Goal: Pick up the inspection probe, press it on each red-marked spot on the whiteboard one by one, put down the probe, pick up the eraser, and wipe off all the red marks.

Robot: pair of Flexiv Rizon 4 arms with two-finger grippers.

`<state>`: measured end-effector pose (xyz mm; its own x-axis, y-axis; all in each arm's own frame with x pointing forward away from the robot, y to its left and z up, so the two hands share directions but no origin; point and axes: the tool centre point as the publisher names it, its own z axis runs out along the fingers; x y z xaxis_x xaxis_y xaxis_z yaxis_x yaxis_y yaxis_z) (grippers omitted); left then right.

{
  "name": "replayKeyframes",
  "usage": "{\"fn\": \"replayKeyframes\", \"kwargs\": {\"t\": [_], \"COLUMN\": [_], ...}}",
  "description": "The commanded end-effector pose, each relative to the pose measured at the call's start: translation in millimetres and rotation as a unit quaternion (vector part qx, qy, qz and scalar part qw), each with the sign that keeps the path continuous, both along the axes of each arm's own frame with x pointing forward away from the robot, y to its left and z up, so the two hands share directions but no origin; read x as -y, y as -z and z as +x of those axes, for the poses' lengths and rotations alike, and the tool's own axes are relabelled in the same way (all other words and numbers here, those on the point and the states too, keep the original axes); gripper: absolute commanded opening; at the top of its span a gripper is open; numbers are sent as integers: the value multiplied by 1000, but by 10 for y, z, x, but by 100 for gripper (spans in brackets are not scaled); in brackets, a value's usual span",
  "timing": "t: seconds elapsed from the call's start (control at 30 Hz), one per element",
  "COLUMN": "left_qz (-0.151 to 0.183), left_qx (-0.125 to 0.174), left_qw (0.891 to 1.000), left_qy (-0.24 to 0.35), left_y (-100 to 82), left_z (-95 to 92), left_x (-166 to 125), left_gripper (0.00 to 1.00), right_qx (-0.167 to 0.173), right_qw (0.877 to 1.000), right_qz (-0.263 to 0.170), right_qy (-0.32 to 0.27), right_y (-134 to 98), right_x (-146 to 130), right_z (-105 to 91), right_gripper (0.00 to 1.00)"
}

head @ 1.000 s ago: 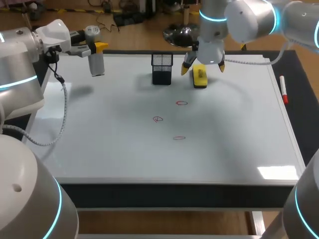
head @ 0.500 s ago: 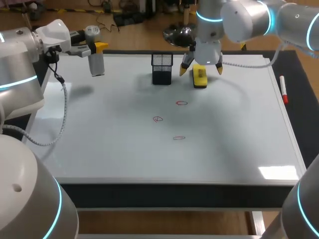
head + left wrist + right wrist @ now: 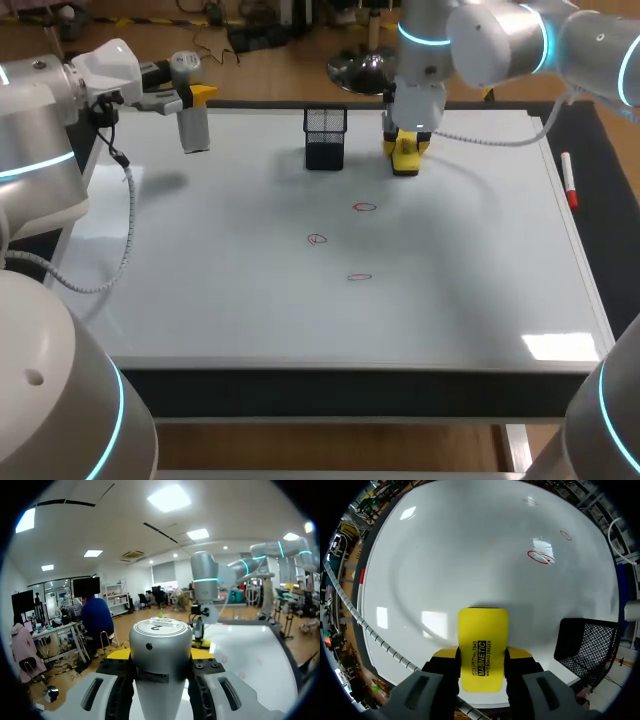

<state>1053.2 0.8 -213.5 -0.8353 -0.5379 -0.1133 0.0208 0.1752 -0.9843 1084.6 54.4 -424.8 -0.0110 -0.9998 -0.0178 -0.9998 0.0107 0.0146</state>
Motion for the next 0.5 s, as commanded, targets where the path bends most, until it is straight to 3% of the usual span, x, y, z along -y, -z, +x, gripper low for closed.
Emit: {"fn": "replayKeyframes", "kwargs": {"t": [0.03,0.3,0.5], "left_qz": [-1,-1,-1], "left_qx": [1,1,1], "left_qw": [1000,1000,1000], "left_qy": [-1,-1,-1], "left_y": [-4,-4,-4], "left_z": [-3,-3,-3], "left_x": [4,4,4], "left_gripper": [0,0,0], "right_qx": [14,27,22], "right_qw": [1000,995,979], "right_qz": [-3,-8,-3], "right_qy": [18,94,201], "right_y": [-180,-416,-478], "right_x": [80,394,849], "right_z": [-52,-16,-21], "right_gripper": [0,0,0]}}
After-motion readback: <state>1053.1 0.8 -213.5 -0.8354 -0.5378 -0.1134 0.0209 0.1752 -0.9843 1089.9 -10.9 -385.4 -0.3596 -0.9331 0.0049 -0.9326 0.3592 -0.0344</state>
